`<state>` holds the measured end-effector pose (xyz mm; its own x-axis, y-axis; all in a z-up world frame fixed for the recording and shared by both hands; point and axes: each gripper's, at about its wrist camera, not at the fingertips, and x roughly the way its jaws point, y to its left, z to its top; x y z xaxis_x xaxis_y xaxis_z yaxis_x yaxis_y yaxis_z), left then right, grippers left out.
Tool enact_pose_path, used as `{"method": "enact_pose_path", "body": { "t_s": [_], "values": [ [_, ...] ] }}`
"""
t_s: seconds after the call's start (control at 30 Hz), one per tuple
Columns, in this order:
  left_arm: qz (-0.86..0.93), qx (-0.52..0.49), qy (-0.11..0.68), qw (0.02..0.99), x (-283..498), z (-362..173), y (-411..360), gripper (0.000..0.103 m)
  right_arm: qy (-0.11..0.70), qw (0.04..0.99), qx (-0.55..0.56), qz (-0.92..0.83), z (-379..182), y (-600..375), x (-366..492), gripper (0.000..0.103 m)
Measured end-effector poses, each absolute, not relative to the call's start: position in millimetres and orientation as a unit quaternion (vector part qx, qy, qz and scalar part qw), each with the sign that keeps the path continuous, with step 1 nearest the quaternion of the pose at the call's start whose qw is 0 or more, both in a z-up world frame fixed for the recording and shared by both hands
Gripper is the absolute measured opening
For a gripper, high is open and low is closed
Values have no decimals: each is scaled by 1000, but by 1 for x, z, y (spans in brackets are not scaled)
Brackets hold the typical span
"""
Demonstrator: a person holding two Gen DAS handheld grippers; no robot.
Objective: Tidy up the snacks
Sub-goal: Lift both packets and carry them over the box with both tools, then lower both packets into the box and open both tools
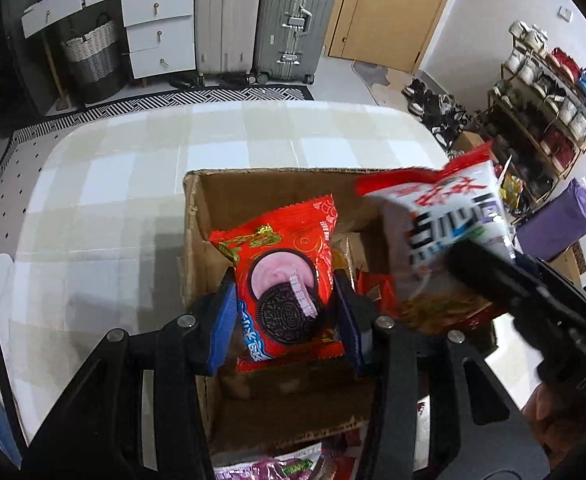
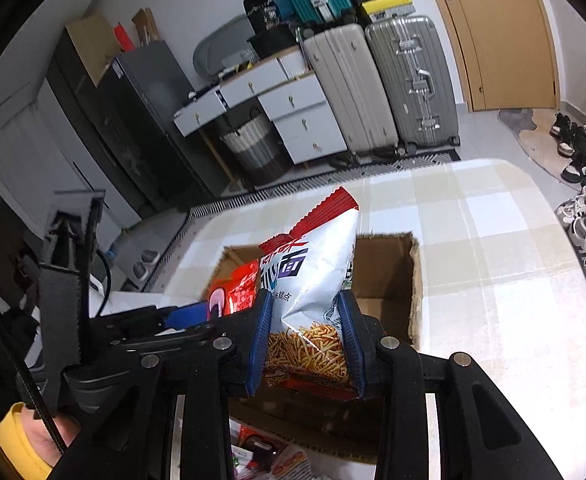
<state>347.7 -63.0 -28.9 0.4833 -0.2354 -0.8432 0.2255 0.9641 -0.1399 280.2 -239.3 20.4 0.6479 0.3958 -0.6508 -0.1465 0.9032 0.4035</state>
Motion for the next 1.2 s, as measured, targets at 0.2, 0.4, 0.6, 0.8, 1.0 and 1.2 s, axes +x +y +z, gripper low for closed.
{"method": "enact_pose_path", "body": {
  "t_s": [0.2,0.4,0.6,0.8,1.0,1.2],
  "values": [
    [-137,8,500,855,361,-51,-67,42,409,889,145,146,2,-235,291,34],
    [-136,33,498,856,363,-58,-76,42,419,884,148,142,-8,-235,293,34],
    [-135,38,495,858,362,-58,-77,42,424,882,151,144,-12,-236,292,35],
    [-134,29,495,858,357,-56,-71,43,429,878,155,148,-13,-237,292,40],
    [-133,31,495,858,350,-54,-69,43,418,886,141,144,-5,-236,283,46],
    [-133,-3,485,865,329,-34,-59,53,401,895,140,137,15,-242,263,46]
  ]
}}
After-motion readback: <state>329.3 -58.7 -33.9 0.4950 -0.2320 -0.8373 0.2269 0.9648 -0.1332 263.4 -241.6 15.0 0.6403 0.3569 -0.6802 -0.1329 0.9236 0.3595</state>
